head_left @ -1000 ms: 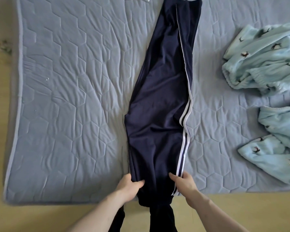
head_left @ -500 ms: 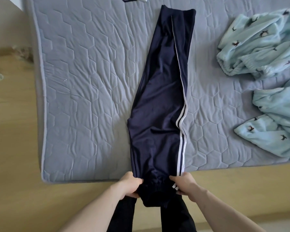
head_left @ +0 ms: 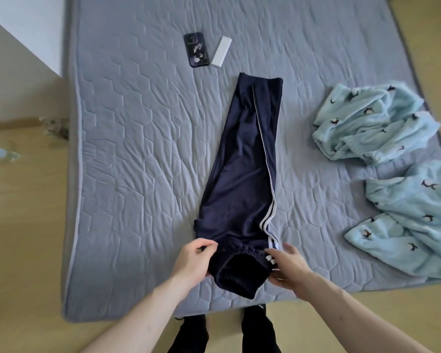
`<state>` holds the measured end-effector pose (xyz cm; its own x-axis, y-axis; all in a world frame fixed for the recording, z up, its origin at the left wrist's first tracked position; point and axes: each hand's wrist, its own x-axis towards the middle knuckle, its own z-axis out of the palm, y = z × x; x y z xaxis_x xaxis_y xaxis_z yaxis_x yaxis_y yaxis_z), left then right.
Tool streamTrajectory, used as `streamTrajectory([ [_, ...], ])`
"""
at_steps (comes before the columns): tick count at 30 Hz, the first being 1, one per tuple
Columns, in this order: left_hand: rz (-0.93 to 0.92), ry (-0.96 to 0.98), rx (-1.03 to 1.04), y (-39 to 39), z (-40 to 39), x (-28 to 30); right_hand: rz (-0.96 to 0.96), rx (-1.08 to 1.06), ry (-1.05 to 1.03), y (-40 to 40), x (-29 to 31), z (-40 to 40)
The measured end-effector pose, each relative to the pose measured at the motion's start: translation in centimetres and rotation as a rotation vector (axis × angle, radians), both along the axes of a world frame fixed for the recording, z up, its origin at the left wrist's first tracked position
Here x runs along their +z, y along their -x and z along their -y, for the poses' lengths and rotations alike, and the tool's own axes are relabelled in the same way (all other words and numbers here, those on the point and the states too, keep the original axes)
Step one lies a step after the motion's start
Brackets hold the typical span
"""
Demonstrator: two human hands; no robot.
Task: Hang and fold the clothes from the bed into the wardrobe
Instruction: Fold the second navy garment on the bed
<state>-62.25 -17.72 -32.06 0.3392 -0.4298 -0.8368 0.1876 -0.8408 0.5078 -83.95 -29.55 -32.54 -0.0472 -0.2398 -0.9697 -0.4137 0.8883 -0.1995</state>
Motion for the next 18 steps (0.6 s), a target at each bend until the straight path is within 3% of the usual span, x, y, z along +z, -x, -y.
streamTrajectory([
  [9,-0.126,0.167,0.208,-5.3,15.0,-1.3,0.107,-0.181,0.13,-5.4,1.5,13.2],
  [15,-0.092,0.272,0.125,-7.8,20.1,-4.8,0.194,-0.24,0.293,-8.2,-2.3,17.8],
  [18,0.065,0.209,0.024,-8.9,19.8,-7.8,0.087,-0.101,0.406,-8.2,-5.4,17.6],
])
